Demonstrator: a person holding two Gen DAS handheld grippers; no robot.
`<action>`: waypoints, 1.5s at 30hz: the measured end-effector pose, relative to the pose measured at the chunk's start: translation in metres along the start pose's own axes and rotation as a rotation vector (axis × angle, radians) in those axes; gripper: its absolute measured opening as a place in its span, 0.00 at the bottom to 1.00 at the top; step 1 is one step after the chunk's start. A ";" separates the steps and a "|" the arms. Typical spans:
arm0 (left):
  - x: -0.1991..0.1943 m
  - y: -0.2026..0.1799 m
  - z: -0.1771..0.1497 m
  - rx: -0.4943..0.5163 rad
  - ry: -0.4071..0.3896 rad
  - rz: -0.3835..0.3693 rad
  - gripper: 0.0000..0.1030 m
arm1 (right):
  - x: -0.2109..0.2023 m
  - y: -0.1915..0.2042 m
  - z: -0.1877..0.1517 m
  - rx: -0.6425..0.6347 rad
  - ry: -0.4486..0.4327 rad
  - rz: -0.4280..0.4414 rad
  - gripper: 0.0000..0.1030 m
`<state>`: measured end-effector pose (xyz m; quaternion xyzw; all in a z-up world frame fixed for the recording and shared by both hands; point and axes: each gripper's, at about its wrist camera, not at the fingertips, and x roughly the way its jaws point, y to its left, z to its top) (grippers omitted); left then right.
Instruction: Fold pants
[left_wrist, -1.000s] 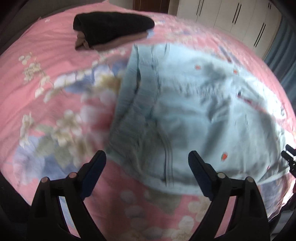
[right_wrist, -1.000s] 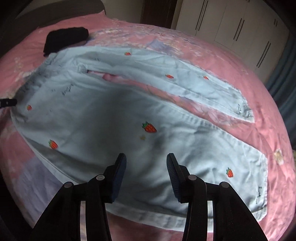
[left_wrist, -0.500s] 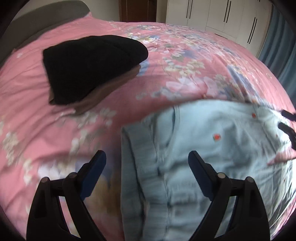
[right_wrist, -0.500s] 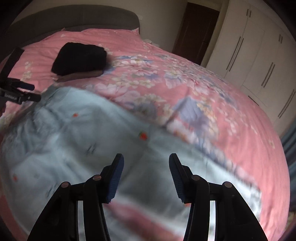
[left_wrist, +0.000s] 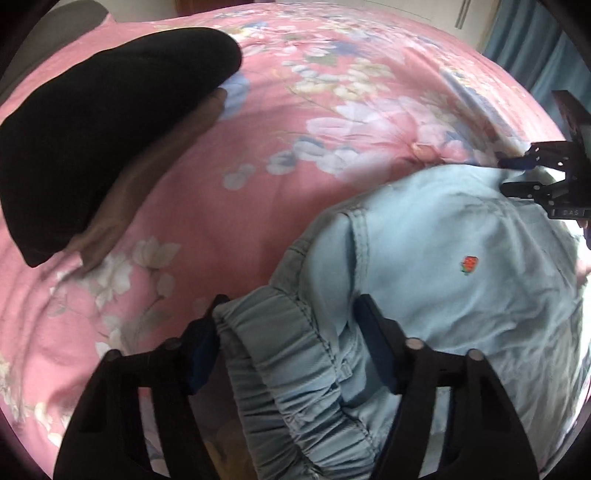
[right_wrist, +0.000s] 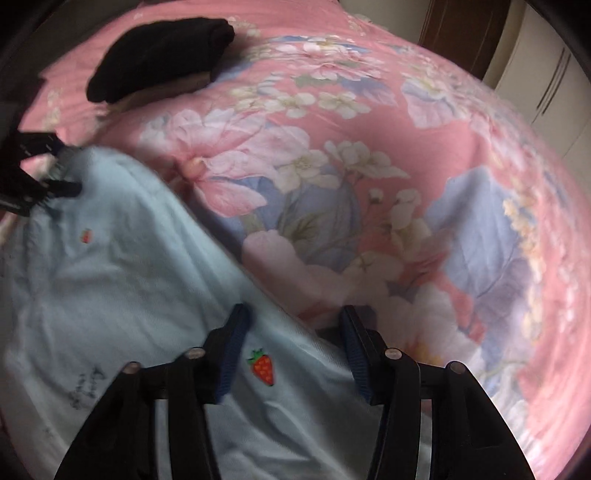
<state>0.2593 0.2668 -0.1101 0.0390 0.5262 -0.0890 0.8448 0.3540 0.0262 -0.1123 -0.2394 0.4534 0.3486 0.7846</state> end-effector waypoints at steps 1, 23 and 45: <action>-0.002 -0.001 0.000 0.009 -0.002 -0.013 0.52 | -0.003 0.006 -0.004 -0.032 0.007 -0.001 0.28; -0.024 -0.021 -0.002 0.079 -0.023 0.172 0.31 | -0.037 0.044 -0.002 -0.101 -0.072 -0.247 0.05; -0.115 -0.042 -0.161 0.028 -0.111 0.136 0.46 | -0.143 0.190 -0.150 -0.281 -0.152 -0.200 0.05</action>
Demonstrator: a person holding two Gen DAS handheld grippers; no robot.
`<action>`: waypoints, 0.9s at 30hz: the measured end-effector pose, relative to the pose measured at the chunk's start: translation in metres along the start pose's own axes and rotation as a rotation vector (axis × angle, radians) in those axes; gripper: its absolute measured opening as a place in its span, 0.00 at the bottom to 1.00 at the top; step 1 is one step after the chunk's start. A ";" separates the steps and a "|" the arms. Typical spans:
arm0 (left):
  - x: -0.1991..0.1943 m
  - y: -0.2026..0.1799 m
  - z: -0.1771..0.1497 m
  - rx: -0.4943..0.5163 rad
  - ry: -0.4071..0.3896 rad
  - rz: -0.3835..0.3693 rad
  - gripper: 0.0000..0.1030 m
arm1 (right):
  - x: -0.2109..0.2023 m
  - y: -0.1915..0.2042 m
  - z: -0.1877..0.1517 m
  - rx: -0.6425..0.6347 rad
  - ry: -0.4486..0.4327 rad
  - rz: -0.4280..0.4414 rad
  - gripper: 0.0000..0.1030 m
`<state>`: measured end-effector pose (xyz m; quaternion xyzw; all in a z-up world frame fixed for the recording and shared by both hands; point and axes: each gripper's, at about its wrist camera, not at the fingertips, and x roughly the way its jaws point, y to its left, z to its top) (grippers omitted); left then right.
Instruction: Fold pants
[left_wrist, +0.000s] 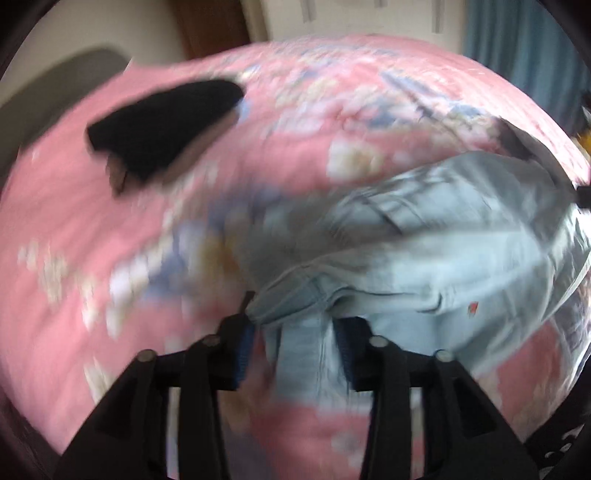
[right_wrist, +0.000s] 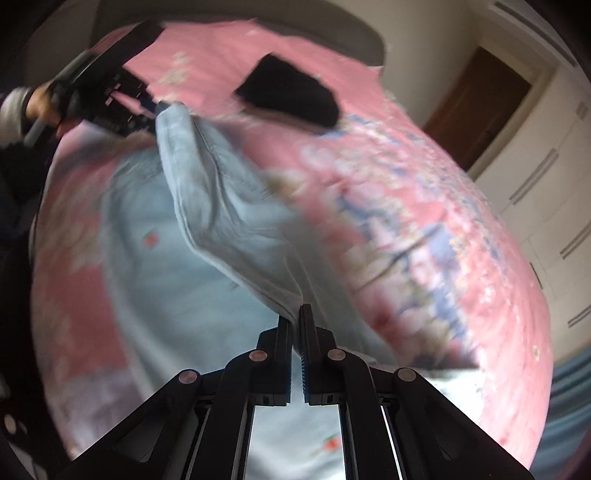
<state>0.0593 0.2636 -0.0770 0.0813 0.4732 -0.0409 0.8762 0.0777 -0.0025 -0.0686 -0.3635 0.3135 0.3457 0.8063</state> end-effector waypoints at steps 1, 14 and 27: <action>-0.001 0.003 -0.008 -0.037 0.015 -0.008 0.47 | 0.006 0.011 -0.006 -0.013 0.020 0.005 0.05; 0.011 0.014 -0.044 -0.747 0.012 -0.396 0.58 | 0.047 0.042 -0.035 0.033 0.083 -0.021 0.05; 0.014 -0.001 -0.012 -0.807 0.064 -0.249 0.12 | 0.036 0.045 -0.032 0.056 0.044 -0.008 0.05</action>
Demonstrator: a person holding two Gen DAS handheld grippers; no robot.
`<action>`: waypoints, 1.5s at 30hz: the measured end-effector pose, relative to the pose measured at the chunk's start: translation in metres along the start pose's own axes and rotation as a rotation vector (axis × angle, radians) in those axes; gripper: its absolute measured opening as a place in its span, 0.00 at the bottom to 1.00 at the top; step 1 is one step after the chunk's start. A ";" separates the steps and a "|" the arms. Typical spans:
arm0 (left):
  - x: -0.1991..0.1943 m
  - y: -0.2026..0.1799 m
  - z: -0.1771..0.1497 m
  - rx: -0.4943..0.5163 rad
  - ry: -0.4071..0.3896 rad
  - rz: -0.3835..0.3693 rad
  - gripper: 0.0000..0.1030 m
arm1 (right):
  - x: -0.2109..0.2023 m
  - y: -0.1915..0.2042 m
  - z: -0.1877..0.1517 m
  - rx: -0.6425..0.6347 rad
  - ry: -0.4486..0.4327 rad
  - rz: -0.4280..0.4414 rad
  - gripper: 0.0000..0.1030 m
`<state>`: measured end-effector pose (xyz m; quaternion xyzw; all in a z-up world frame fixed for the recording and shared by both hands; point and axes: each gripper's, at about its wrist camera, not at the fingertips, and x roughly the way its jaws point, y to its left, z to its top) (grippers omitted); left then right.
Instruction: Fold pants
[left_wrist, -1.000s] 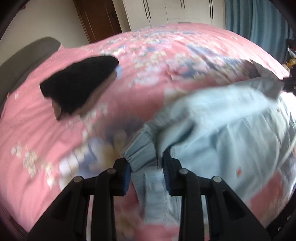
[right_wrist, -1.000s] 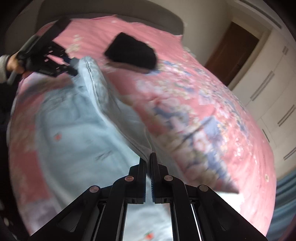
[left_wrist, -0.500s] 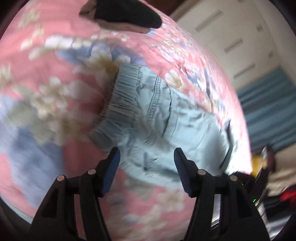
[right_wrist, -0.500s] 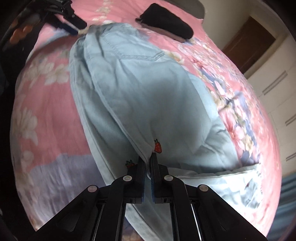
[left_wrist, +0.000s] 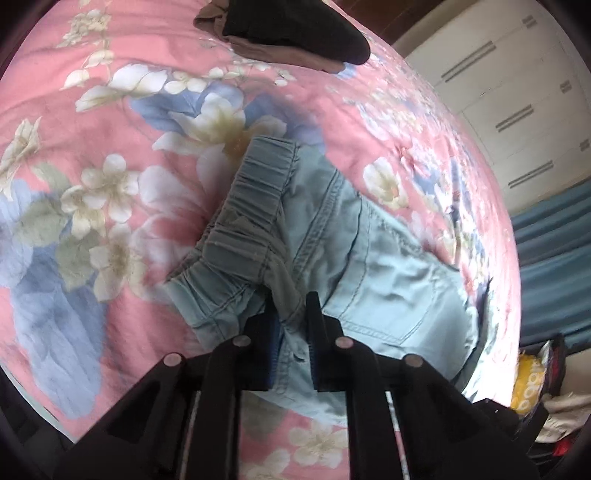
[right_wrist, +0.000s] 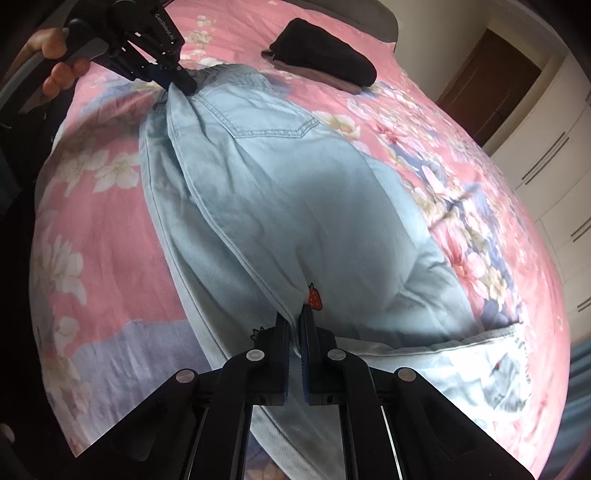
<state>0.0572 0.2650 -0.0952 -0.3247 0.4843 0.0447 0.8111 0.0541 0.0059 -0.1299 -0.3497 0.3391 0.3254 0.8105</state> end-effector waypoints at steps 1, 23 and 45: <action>-0.003 0.004 0.001 -0.007 -0.007 -0.007 0.11 | -0.004 -0.002 0.002 0.009 -0.008 0.006 0.05; -0.042 -0.010 -0.036 0.297 -0.052 0.166 0.67 | -0.033 -0.017 -0.013 0.125 -0.041 0.135 0.18; 0.066 -0.137 -0.121 0.775 0.130 0.088 0.78 | -0.006 -0.214 -0.083 1.083 -0.051 0.086 0.35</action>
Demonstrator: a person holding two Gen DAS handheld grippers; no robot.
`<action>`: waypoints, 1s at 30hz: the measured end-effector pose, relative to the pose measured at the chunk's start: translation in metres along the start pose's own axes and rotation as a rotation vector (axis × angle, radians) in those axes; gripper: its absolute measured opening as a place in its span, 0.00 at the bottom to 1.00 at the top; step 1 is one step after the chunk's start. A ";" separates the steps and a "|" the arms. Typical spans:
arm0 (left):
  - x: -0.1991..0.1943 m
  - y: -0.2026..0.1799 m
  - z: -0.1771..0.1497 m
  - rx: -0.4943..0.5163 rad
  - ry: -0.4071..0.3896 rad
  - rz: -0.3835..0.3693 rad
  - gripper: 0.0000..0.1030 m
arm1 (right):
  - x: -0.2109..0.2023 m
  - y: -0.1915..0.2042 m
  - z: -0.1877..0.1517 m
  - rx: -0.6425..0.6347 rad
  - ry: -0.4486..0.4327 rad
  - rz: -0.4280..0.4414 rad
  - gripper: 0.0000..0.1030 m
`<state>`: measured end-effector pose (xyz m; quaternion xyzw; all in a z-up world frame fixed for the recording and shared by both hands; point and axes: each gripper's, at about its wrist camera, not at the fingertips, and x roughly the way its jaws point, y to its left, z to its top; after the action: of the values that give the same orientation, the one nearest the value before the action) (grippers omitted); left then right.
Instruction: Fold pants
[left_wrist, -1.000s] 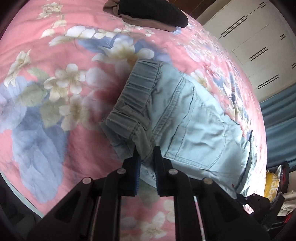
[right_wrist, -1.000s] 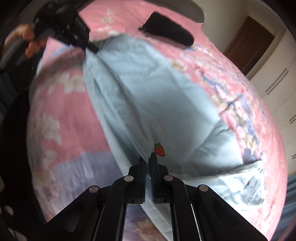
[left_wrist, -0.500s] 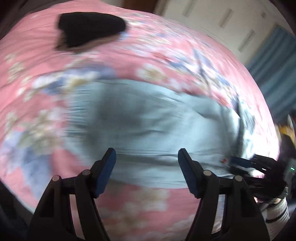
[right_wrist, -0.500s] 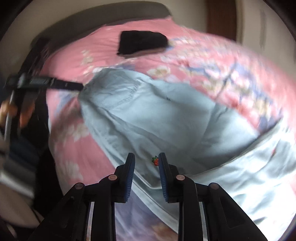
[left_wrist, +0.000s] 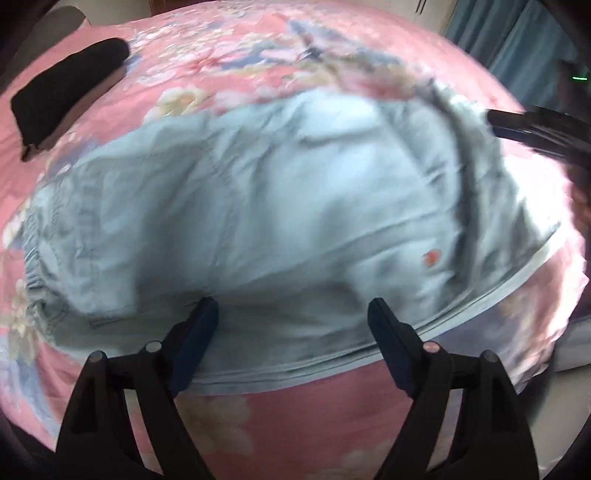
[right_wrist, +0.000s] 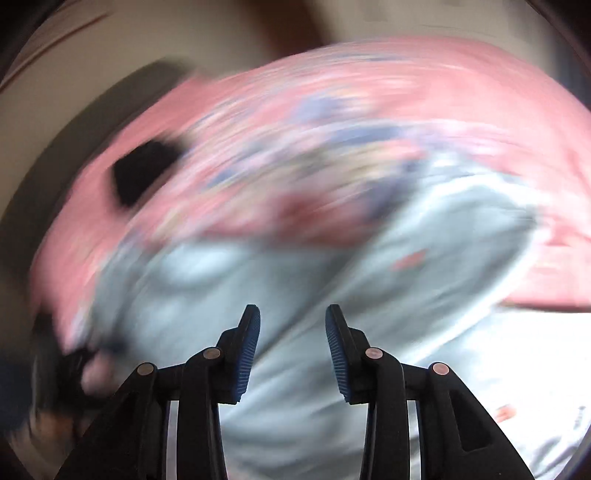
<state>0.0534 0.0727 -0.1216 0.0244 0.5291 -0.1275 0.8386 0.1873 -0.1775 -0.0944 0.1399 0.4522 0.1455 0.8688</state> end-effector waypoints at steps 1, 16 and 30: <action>-0.004 -0.010 0.004 0.018 -0.014 -0.014 0.79 | 0.006 -0.011 0.013 0.049 -0.002 -0.015 0.35; 0.045 -0.124 0.052 0.229 0.032 -0.137 0.38 | 0.084 -0.033 0.075 0.130 0.107 -0.288 0.21; 0.025 -0.144 0.041 0.272 -0.016 -0.110 0.06 | -0.037 -0.072 0.042 0.240 -0.156 -0.109 0.04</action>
<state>0.0649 -0.0783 -0.1121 0.1079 0.5007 -0.2441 0.8235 0.2111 -0.2628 -0.0707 0.2288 0.4044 0.0316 0.8850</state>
